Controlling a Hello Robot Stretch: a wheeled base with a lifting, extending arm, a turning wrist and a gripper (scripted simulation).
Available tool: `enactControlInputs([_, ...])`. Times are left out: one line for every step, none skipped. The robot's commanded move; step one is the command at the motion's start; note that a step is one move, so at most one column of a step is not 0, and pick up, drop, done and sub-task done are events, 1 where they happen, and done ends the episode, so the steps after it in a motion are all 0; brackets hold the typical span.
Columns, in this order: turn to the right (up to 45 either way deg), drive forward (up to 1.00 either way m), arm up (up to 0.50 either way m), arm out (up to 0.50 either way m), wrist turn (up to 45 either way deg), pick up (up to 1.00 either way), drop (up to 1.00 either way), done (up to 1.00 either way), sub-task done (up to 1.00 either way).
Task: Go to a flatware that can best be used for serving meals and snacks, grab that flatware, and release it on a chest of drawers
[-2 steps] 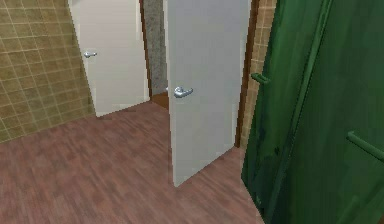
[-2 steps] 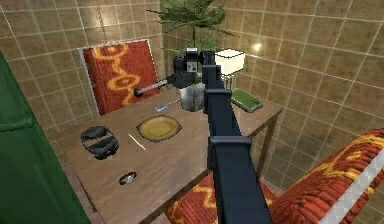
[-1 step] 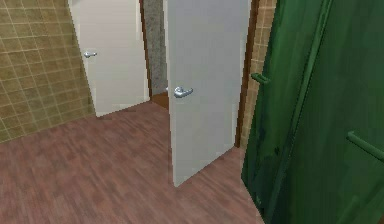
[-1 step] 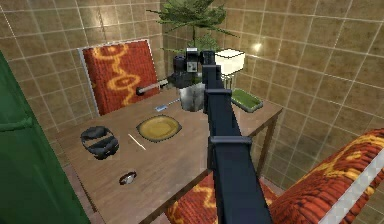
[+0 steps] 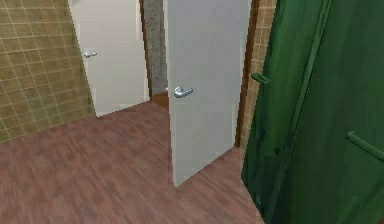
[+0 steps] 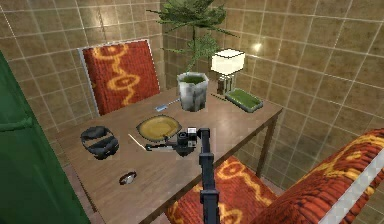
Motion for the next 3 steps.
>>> enactControlInputs([0.0, 0.0, 0.0, 0.0, 0.0, 1.0, 0.0, 0.0, 0.0])
enactControlInputs([0.0, 0.0, 0.1, 0.0, 0.0, 0.0, 0.0, 0.0, 0.0])
enactControlInputs([0.0, 0.0, 0.24, 0.0, 0.0, 0.0, 0.0, 0.0, 0.0])
